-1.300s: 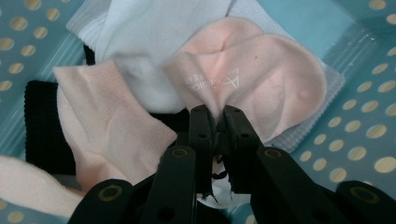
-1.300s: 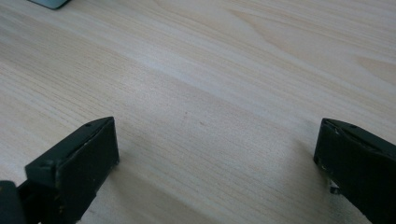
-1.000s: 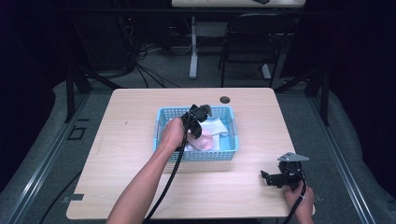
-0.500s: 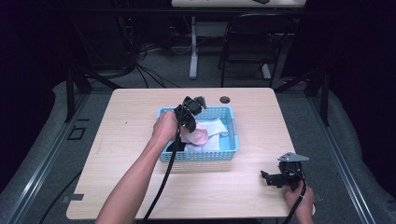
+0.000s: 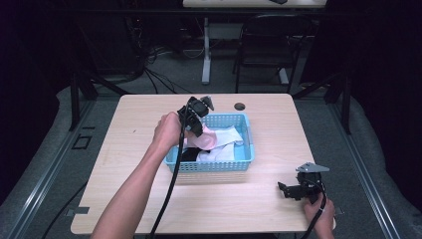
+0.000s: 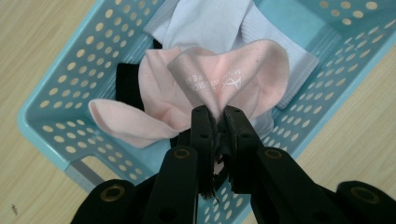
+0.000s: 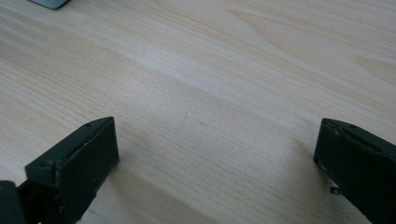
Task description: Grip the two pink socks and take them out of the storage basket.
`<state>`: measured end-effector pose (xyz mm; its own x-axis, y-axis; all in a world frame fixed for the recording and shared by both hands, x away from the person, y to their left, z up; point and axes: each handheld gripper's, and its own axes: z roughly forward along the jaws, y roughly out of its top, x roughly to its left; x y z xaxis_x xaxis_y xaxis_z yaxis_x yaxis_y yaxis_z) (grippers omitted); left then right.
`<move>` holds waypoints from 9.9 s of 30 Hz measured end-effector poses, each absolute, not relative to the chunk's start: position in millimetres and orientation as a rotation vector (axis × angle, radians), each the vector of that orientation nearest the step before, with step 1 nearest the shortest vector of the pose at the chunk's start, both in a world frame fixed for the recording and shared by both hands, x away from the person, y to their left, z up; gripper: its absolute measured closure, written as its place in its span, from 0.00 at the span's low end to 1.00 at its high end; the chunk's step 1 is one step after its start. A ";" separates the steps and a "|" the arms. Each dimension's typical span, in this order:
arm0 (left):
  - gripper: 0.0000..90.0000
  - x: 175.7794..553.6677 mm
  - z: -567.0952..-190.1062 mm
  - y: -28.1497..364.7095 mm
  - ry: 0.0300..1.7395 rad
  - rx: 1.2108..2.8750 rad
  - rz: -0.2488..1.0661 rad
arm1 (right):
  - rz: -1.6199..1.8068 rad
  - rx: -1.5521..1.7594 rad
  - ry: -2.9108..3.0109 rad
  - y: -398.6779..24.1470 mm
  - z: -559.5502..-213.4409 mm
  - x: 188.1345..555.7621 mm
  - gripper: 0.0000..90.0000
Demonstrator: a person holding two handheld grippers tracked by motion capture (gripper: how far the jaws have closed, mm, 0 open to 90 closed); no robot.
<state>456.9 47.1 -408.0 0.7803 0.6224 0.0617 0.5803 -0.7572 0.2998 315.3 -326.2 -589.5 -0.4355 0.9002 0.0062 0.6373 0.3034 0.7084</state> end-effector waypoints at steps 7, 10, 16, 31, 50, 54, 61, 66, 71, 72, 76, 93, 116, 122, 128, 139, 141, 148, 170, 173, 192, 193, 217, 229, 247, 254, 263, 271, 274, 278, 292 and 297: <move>0.93 451.5 -395.4 64.4 0.948 2.699 0.253 | 0.913 1.373 2.184 -326.2 -589.6 315.4 0.00; 0.93 448.9 -390.1 70.7 0.952 2.693 0.256 | 0.912 1.373 2.184 -326.2 -589.5 315.4 0.00; 0.93 443.8 -379.4 83.3 0.963 2.673 0.279 | 0.912 1.373 2.184 -326.2 -589.5 315.4 0.00; 0.93 430.3 -363.2 123.9 1.013 2.634 0.316 | 0.918 1.375 2.182 -326.0 -589.7 315.4 0.00; 0.93 406.4 -359.7 172.2 1.070 2.604 0.349 | 0.916 1.375 2.181 -326.1 -589.6 315.3 0.00; 0.93 402.2 -363.9 184.0 1.092 2.597 0.346 | 0.917 1.375 2.182 -326.1 -589.6 315.4 0.00; 0.93 398.1 -377.2 207.6 1.167 2.558 0.330 | 0.916 1.375 2.182 -326.1 -589.6 315.4 0.00; 0.93 399.7 -389.9 221.7 1.228 2.549 0.326 | 0.917 1.375 2.182 -326.1 -589.7 315.4 0.00; 0.93 403.4 -406.1 237.2 1.289 2.530 0.305 | 0.916 1.374 2.182 -326.1 -589.6 315.4 0.00; 0.93 404.1 -409.6 240.1 1.299 2.530 0.301 | 0.916 1.375 2.182 -326.1 -589.6 315.4 0.00; 0.93 407.4 -421.9 249.8 1.339 2.524 0.288 | 0.916 1.375 2.182 -326.1 -589.6 315.4 0.00; 0.92 423.6 -486.0 278.2 1.530 2.475 0.261 | 0.916 1.375 2.182 -326.1 -589.6 315.4 0.00; 0.39 433.4 -510.7 285.0 1.639 2.400 0.232 | 0.915 1.376 2.180 -326.1 -589.6 315.3 0.00; 0.15 429.0 -485.9 285.6 1.607 2.362 0.274 | 0.916 1.375 2.182 -326.1 -589.6 315.4 0.00; 0.01 426.8 -466.6 276.9 1.575 2.374 0.276 | 0.915 1.375 2.181 -326.1 -589.6 315.3 0.00; 0.00 427.2 -431.9 246.3 1.432 2.404 0.304 | 0.916 1.375 2.182 -326.1 -589.6 315.4 0.00; 0.00 428.4 -427.7 239.1 1.408 2.413 0.302 | 0.915 1.375 2.181 -326.1 -589.6 315.3 0.00; 0.00 432.2 -417.5 220.7 1.373 2.432 0.315 | 0.915 1.376 2.181 -326.1 -589.6 315.3 0.00; 0.00 451.1 -415.5 133.4 1.183 2.507 0.261 | 0.916 1.374 2.182 -326.1 -589.7 315.3 0.00; 0.00 453.5 -418.5 125.7 1.169 2.512 0.251 | 0.916 1.374 2.182 -326.1 -589.7 315.3 0.00; 0.00 482.6 -468.0 66.3 1.162 2.600 0.104 | 0.916 1.374 2.182 -326.1 -589.7 315.3 0.00; 0.00 485.9 -475.3 63.7 1.173 2.607 0.084 | 0.917 1.373 2.182 -326.1 -589.7 315.4 0.00; 0.30 504.2 -512.6 58.6 1.304 2.653 0.111 | 0.916 1.374 2.182 -326.1 -589.7 315.3 0.00; 0.59 502.7 -507.9 69.5 1.282 2.625 0.072 | 0.916 1.374 2.182 -326.1 -589.6 315.3 0.00; 0.55 502.5 -501.3 88.5 1.328 2.584 0.133 | 0.916 1.375 2.182 -326.1 -589.7 315.3 0.00; 0.86 503.9 -503.5 84.9 1.289 2.608 0.185 | 0.916 1.375 2.182 -326.1 -589.7 315.3 0.00; 0.96 501.3 -493.0 85.5 1.259 2.618 0.199 | 0.916 1.375 2.182 -326.1 -589.6 315.3 0.00; 0.96 495.1 -467.7 89.2 1.219 2.625 0.242 | 0.916 1.375 2.182 -326.1 -589.6 315.3 0.00; 0.96 490.4 -452.5 90.1 1.193 2.625 0.271 | 0.916 1.374 2.182 -326.1 -589.6 315.3 0.00; 0.96 485.9 -438.2 90.7 1.165 2.623 0.276 | 0.916 1.375 2.182 -326.1 -589.6 315.3 0.00; 0.96 477.5 -406.2 95.8 1.132 2.627 0.299 | 0.912 1.374 2.184 -326.2 -589.5 315.3 0.00; 0.96 476.0 -395.5 100.9 1.125 2.615 0.289 | 0.912 1.372 2.183 -326.2 -589.6 315.4 0.00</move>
